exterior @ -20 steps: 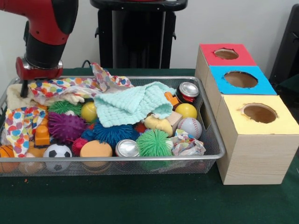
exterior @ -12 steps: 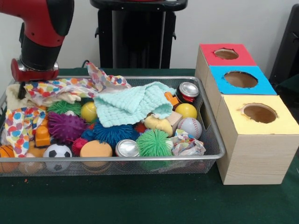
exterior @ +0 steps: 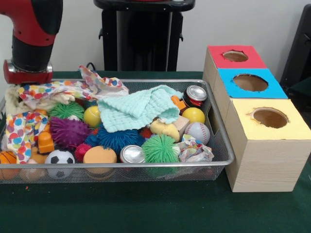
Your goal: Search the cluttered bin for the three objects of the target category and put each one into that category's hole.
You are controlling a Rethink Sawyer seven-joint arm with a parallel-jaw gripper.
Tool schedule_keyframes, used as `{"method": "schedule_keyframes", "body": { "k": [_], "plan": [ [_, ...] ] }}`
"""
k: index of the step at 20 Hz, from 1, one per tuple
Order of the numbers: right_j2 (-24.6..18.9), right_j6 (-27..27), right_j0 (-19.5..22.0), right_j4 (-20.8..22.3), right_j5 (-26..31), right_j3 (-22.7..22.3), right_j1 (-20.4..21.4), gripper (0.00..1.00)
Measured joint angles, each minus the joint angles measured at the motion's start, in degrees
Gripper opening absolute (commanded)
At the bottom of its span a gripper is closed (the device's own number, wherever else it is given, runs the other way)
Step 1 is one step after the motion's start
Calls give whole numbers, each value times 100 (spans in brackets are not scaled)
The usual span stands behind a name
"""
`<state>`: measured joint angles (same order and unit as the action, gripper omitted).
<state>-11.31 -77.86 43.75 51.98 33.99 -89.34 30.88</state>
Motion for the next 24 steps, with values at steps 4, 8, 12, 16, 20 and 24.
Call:
{"method": "schedule_keyframes", "body": {
  "k": [4, 8, 12, 16, 20, 24],
  "plan": [
    [-100, 0, 123, -454, 57, -174, 180, 0],
    [-241, 0, 188, -1016, 282, -386, 434, 0],
    [-354, 0, 178, -1502, 570, -597, 687, 0],
    [-391, 0, 54, -1841, 727, -784, 907, 0],
    [-392, 0, -180, -2023, 736, -940, 1065, 0],
    [-393, 0, -478, -2223, 734, -1066, 1168, 0]
  ]
}}
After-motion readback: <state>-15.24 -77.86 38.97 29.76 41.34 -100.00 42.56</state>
